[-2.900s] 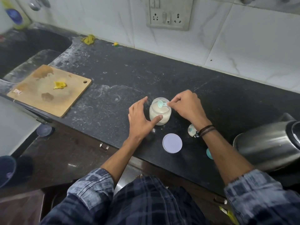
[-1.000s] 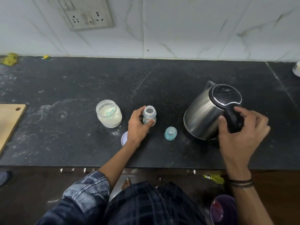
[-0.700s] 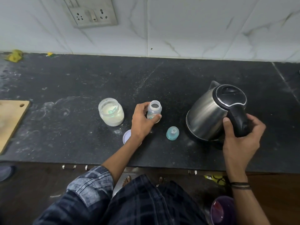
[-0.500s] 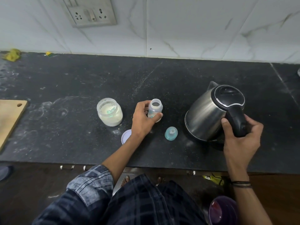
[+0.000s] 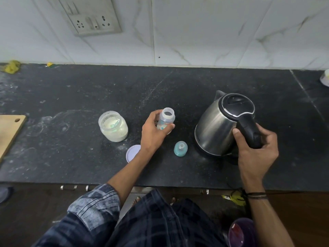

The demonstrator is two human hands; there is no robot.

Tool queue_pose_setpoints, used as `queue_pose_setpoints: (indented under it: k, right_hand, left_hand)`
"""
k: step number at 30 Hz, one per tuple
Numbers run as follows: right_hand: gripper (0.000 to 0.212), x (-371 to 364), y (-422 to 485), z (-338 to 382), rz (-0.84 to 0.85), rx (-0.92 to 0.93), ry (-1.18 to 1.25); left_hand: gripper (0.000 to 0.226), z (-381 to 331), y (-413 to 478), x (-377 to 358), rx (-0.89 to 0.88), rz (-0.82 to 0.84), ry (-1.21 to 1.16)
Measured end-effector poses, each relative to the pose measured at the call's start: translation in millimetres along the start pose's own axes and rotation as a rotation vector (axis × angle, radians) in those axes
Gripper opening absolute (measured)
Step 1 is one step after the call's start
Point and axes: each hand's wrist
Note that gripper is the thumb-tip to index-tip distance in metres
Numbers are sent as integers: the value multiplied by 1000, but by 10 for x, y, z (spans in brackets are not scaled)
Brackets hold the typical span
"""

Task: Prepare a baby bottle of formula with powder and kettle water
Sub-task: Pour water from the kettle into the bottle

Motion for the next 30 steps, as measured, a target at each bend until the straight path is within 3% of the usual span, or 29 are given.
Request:
queue_pose_setpoints:
  k: [16,30]
  right_hand:
    - [44,86,140,-71,72,25,-1]
    - [47,122,358,198,274,84,37]
  left_hand:
    - [53,-229,-72,-361,-43,-77,-24]
    - [54,-166,16,-221,-30,-69,-24]
Point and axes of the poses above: each hand's wrist, its own y-axis towards the middle knuckle, its own x-axis out of the back of the hand, z = x × y, and after that the axes turned 9 degrees about -z, right-handed
